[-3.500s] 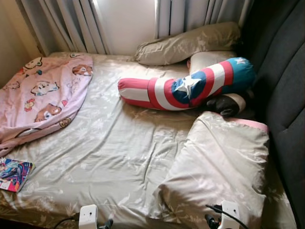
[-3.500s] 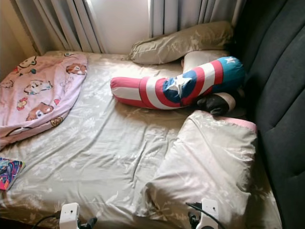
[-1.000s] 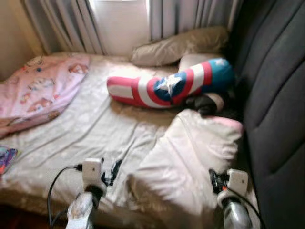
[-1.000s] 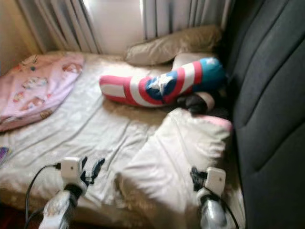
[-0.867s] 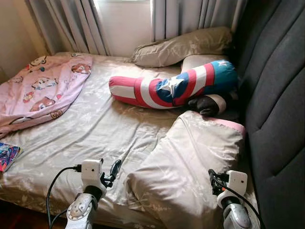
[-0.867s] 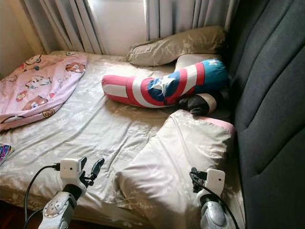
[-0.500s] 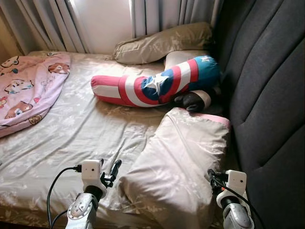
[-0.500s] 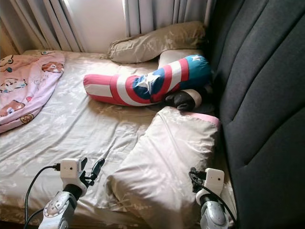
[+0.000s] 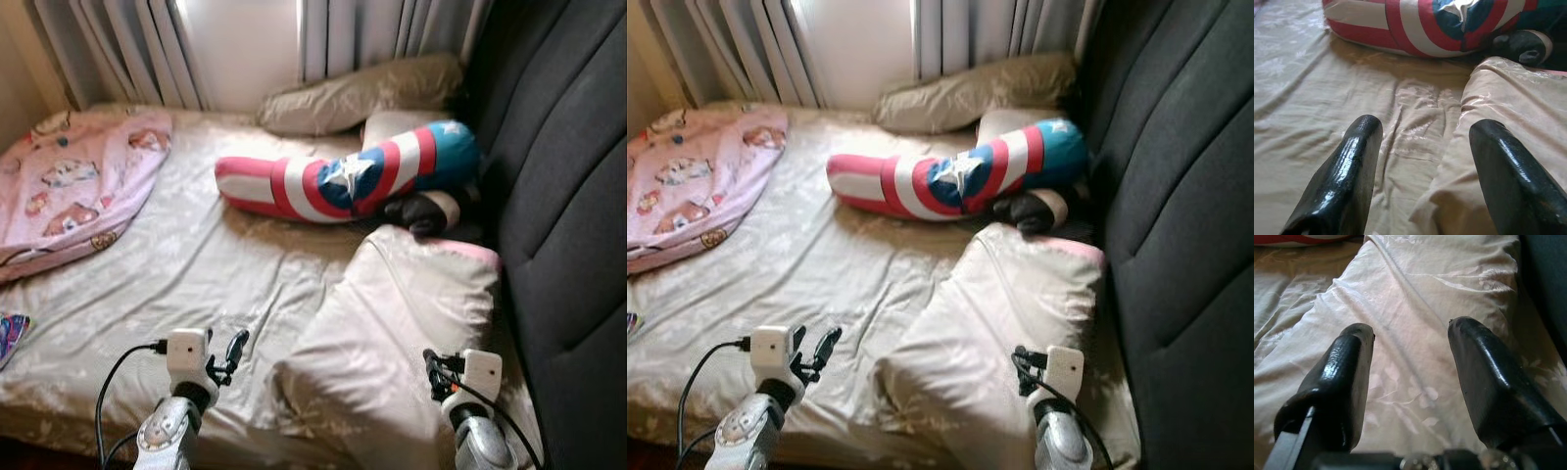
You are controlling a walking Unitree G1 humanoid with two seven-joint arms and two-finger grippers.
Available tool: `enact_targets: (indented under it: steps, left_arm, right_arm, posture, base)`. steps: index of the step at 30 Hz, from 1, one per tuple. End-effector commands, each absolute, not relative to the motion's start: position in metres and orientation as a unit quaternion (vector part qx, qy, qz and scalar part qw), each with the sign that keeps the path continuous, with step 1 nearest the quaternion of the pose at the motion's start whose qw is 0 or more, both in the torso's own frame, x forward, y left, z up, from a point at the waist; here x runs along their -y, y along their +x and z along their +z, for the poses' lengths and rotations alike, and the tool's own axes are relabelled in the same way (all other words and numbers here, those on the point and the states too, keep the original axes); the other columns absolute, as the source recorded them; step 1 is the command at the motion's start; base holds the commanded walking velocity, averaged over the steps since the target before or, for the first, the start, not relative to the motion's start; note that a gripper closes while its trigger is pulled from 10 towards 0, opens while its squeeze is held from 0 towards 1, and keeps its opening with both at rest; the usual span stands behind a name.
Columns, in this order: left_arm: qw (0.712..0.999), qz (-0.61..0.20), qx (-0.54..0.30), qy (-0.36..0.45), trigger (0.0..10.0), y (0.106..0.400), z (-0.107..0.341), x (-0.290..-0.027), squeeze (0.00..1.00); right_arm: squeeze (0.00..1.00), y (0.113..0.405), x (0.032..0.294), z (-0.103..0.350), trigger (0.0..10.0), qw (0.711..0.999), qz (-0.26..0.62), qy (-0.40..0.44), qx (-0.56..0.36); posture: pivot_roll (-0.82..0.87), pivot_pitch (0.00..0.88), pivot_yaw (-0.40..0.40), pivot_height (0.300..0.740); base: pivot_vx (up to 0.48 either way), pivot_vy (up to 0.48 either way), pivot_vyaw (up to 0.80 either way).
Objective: Clean up the room
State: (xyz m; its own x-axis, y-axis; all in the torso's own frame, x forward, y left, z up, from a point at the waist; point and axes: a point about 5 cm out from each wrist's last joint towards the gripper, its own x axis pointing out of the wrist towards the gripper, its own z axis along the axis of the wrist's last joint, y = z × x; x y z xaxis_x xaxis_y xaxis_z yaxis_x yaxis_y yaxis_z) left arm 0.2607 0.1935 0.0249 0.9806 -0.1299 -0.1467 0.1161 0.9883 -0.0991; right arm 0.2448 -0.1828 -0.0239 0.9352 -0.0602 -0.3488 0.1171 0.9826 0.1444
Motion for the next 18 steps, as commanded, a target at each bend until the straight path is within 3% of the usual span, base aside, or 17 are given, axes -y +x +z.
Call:
enact_targets:
  steps: [1, 18]
  left_arm:
    - [0.994, -0.072, -0.074, -0.038, 10.0, 0.2617, 0.0270, -0.1914, 0.00]
    - [0.993, -0.086, -0.076, -0.037, 10.0, 0.2606, 0.0279, -0.1885, 0.00]
  right_arm:
    - [0.00, 0.2466, 0.1841, -0.0218, 10.0, 0.981, -0.048, 0.081, -0.170]
    - [0.00, 0.2492, 0.1860, -0.0212, 10.0, 0.979, -0.063, 0.087, -0.174]
  posture:
    - [0.06, 0.019, -0.025, 0.740]
    - [0.07, 0.018, -0.021, 0.740]
  base:
    - [0.000, 0.000, -0.46]
    - [0.000, 0.000, 0.00]
